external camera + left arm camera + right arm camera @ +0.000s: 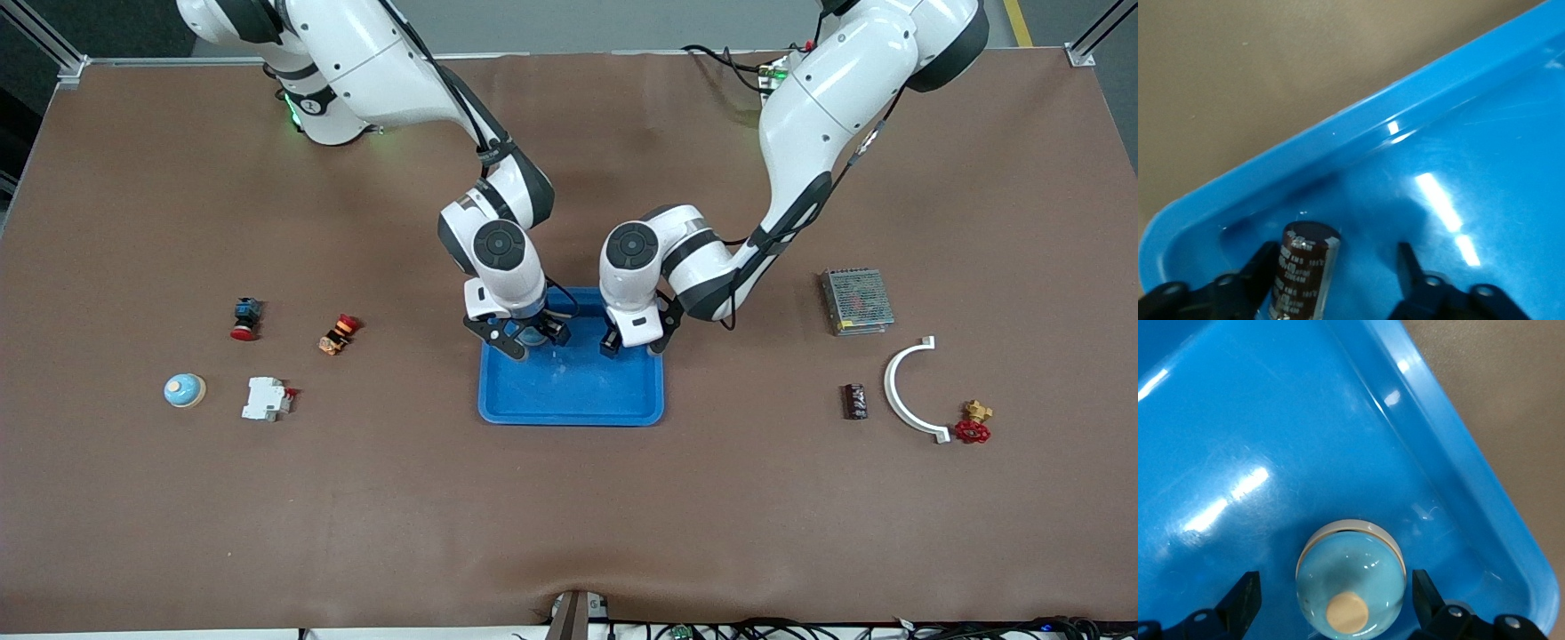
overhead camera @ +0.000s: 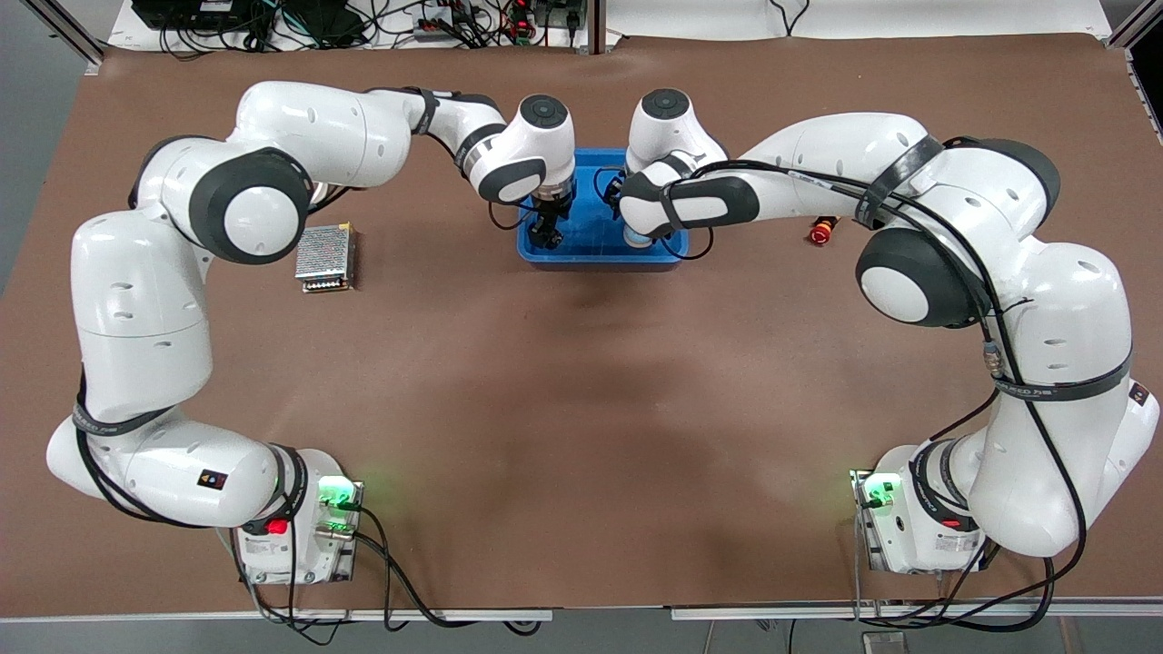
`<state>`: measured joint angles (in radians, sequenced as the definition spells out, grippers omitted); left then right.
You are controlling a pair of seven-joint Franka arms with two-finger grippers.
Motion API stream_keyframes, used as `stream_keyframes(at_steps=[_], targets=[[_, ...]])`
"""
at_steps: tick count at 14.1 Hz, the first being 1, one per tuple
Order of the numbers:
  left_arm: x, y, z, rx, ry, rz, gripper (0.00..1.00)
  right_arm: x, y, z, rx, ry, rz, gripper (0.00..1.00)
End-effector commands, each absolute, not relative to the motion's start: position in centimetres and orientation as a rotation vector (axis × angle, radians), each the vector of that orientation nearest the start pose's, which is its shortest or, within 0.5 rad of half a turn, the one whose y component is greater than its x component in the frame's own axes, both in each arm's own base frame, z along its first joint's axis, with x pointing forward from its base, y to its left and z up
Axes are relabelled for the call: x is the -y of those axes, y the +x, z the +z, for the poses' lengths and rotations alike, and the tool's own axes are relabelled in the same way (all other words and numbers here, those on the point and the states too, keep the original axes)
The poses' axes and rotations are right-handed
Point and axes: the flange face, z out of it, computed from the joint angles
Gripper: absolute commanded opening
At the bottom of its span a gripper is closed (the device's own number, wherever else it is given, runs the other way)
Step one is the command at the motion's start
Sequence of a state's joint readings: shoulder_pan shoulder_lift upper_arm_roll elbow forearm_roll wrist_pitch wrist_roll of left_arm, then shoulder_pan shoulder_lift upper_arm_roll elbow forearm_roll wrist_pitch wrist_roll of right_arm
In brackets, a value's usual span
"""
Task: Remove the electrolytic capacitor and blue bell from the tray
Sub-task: 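Grasp and lift the bell with the right gripper while the left gripper lifts the capacitor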
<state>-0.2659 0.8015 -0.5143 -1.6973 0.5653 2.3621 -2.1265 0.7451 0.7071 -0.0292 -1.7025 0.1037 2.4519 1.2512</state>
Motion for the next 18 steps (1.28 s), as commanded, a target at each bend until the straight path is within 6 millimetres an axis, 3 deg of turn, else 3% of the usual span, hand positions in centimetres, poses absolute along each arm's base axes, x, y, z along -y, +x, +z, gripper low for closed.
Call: stream_keyframes(at_steps=[1, 3, 4, 9, 13, 14, 17, 18], targets=[[44.0, 50.7, 17.3, 1.617, -2.711, -0.084, 0.23, -44.8, 50.7, 18.7, -0.938, -2.933, 0.005, 1.0], [43.8, 50.8, 17.3, 1.617, -2.709, -0.087, 0.08, -44.7, 50.7, 18.3, -0.941, -2.935, 0.006, 1.0], [43.7, 50.9, 17.4, 1.62, -2.707, -0.088, 0.06, -44.7, 50.7, 18.2, -0.94, -2.938, 0.006, 1.0], [43.1, 52.6, 18.9, 1.634, -2.71, -0.118, 0.05, -44.4, 50.7, 17.9, -0.93, -2.952, -0.004, 1.0], [40.8, 56.0, 22.4, 1.569, -2.738, -0.186, 0.06, -44.3, 50.7, 17.7, -0.932, -2.956, 0.001, 1.0], [39.8, 56.7, 23.4, 1.558, -2.742, -0.2, 0.06, -44.3, 50.7, 17.7, -0.934, -2.955, 0.001, 0.91], [36.3, 58.6, 26.9, 1.467, -2.749, -0.214, 0.05, -44.4, 50.7, 17.7, -0.933, -2.952, 0.0, 0.0], [35.1, 59.1, 28.0, 1.433, -2.76, -0.196, 0.05, -44.4, 50.7, 17.8, -0.929, -2.954, -0.001, 0.0]])
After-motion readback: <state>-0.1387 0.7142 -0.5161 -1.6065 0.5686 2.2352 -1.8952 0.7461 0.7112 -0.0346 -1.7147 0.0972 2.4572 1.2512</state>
